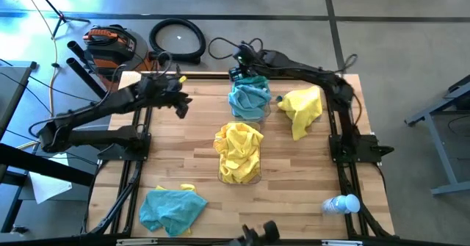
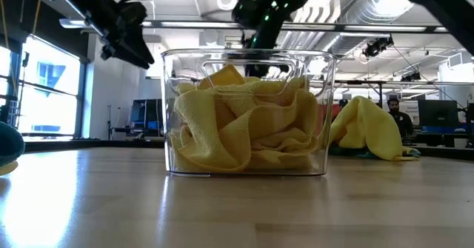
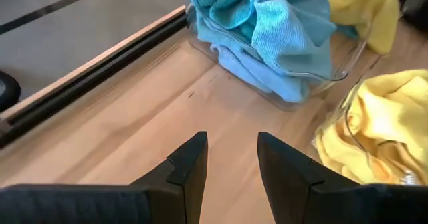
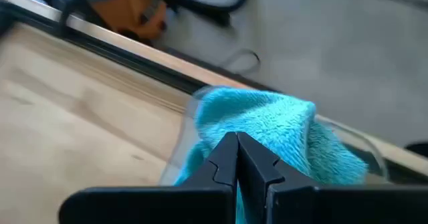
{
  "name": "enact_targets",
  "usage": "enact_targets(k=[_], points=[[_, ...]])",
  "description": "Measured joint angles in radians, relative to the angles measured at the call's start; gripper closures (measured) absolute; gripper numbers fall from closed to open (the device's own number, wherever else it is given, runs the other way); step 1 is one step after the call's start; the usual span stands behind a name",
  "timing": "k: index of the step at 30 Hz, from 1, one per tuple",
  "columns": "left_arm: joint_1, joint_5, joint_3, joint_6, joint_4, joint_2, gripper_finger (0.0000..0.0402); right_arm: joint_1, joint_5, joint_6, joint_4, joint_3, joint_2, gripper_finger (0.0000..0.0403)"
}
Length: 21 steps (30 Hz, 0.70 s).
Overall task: Sort microfiber towel by color & place in baskets
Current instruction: Put the blue towel into the top transparent bin
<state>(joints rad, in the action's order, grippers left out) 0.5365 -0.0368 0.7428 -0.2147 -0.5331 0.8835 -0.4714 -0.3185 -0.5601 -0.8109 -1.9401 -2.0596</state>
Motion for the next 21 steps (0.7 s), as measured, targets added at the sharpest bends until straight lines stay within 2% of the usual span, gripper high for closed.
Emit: enact_targets(k=[4, 6, 10, 21], points=[[0.0, 0.0, -0.047, -0.044, -0.006, -0.1, 0.0282, -0.029, 0.043, -0.05, -0.046, -0.086, -0.124, 0.0403], [0.0, 0.0, -0.055, -0.046, -0.023, -0.137, 0.0282, -0.039, 0.086, -0.071, -0.048, -0.106, -0.17, 0.0403], [0.0, 0.0, -0.055, -0.046, -0.067, -0.191, 0.0282, -0.046, 0.101, -0.107, -0.063, -0.12, -0.246, 0.0403], [0.0, 0.0, -0.055, -0.046, -0.136, -0.249, 0.0282, -0.061, 0.199, -0.173, -0.048, -0.123, -0.351, 0.0403]])
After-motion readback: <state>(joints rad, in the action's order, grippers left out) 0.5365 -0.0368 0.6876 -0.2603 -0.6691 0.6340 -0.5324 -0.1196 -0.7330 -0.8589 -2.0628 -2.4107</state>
